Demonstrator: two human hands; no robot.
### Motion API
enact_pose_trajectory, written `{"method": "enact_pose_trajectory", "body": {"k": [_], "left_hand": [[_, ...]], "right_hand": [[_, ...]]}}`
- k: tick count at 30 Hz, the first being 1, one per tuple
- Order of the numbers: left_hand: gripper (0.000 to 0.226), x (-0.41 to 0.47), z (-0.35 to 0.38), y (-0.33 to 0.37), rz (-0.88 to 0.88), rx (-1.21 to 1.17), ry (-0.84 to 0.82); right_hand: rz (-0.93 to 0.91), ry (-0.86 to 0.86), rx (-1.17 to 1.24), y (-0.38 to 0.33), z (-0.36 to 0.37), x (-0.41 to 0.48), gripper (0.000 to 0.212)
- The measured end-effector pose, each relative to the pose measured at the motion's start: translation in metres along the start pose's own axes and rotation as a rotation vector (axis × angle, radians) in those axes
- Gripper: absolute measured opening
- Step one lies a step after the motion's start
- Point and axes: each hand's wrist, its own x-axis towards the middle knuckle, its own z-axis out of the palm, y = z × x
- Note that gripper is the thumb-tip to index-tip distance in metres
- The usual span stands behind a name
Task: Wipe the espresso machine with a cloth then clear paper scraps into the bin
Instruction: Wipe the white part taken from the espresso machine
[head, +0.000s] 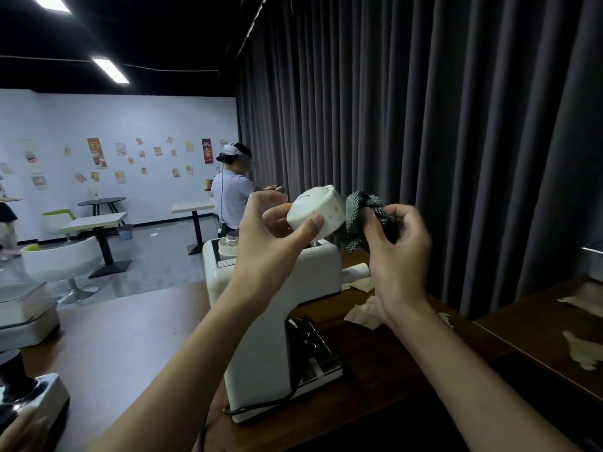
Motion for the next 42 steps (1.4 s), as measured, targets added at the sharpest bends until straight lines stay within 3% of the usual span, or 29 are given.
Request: {"method": "enact_pose_trajectory", "body": {"k": [5,11,15,19,23,31,34,38,42], "left_hand": [[0.051,-0.015,0.036,-0.008,0.015,-0.002,-0.063],[0.060,-0.028,0.068,-0.016,0.030,0.014,-0.147],[0.067,-0.038,0.083,-0.024,0.002,0.072,-0.186],[0.069,-0.046,0.100,-0.030,-0.005,0.095,-0.193],[0.065,-0.051,0.114,-0.032,-0.057,0.075,-0.182],[0.059,-0.055,0.135,-0.031,0.035,0.061,-0.150],[0.064,-0.053,0.132,-0.033,0.050,0.081,-0.169],[0.068,-0.052,0.124,-0.038,0.091,0.141,-0.254],[0.075,-0.059,0.123,-0.041,0.096,0.242,-0.350]], "right_hand": [[0.041,-0.064,-0.053,0.002,-0.037,-0.010,0.028],[0.174,-0.038,-0.018,0.007,-0.086,-0.018,0.023],[0.089,0.055,-0.111,0.006,-0.117,-0.017,0.021],[0.004,-0.020,-0.228,0.004,-0.135,-0.020,0.027],[0.158,-0.060,-0.110,0.010,-0.141,-0.032,0.019],[0.355,-0.167,0.068,0.015,-0.143,-0.047,0.029],[0.262,-0.124,-0.036,0.012,-0.150,-0.047,0.020],[0.053,-0.006,-0.252,0.006,-0.167,-0.037,0.029],[-0.091,-0.031,-0.413,-0.001,-0.172,-0.024,0.026]]}}
